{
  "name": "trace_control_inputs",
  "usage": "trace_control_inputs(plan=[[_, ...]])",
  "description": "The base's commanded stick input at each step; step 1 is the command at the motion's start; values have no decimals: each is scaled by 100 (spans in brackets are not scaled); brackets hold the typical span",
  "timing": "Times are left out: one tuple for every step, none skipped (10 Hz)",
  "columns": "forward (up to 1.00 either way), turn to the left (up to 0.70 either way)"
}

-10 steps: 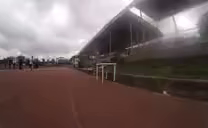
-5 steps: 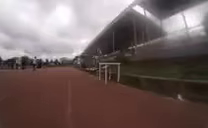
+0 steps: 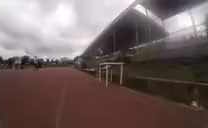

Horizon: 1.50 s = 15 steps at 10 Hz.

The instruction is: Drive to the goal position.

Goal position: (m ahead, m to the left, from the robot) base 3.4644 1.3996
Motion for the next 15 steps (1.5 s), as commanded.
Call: trace_control_inputs(plan=[[70,35],[70,0],[70,0],[70,0],[70,0],[70,0],[70,33],[70,35],[70,35],[70,35],[70,35],[70,34],[70,32],[70,0],[70,0]])
